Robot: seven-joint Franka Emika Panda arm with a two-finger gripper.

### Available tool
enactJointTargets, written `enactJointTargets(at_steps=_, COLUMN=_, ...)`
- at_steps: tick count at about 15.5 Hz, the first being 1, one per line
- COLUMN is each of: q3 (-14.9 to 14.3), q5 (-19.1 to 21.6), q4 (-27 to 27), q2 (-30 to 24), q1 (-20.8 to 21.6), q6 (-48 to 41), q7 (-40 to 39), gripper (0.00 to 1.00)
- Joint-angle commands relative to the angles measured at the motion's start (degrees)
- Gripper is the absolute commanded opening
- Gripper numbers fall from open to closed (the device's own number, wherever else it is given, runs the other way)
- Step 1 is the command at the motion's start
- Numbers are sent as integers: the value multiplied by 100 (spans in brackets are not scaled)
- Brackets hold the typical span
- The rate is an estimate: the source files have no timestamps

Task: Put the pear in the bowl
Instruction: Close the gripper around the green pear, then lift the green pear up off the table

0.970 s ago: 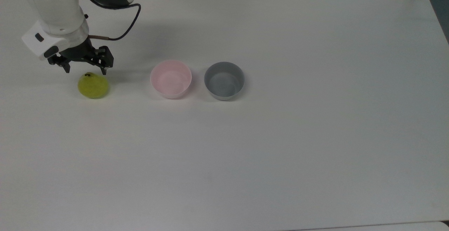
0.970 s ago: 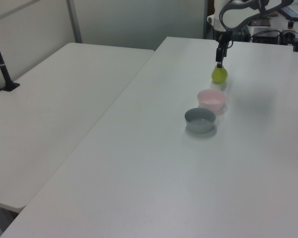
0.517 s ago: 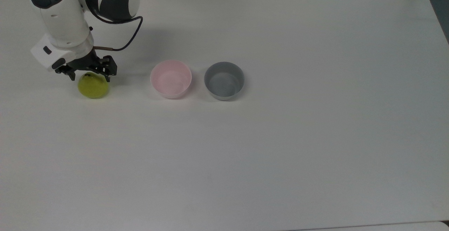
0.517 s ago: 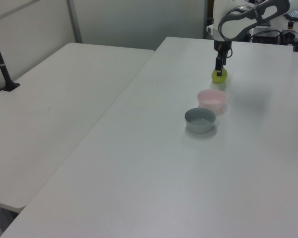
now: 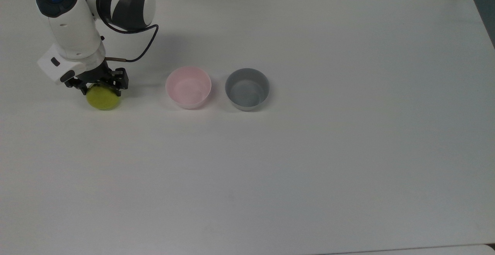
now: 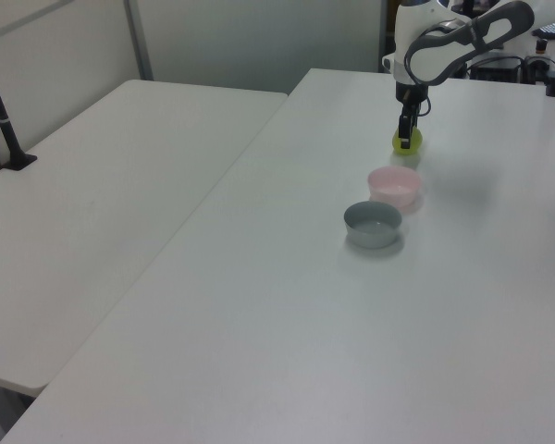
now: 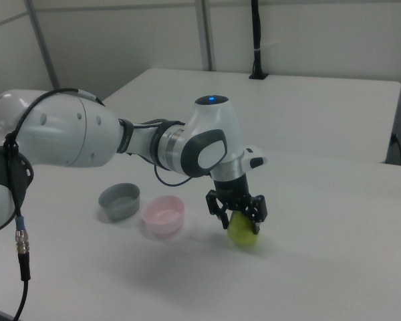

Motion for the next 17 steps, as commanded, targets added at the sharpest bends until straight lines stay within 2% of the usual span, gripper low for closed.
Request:
enactJointTargets(at_steps=1, q3=-66, q5=-91, q4=-144, q2=-48, q1=60, q6=197, q7=-35, gripper=43)
enactJointTargets(at_steps=5, q3=-66, q5=-82, q4=-118, q2=-145, q1=60, q6=127, q7=27, gripper=40)
enactJointTargets(at_steps=11, q3=-49, q5=-21, q4=-39, q2=-654, q1=95, q6=-417, q7=62, gripper=40)
enactJointTargets(at_steps=17, q3=4, q5=155, q4=453, q2=-962, q1=209, q6=-1279, q7=71, gripper=40)
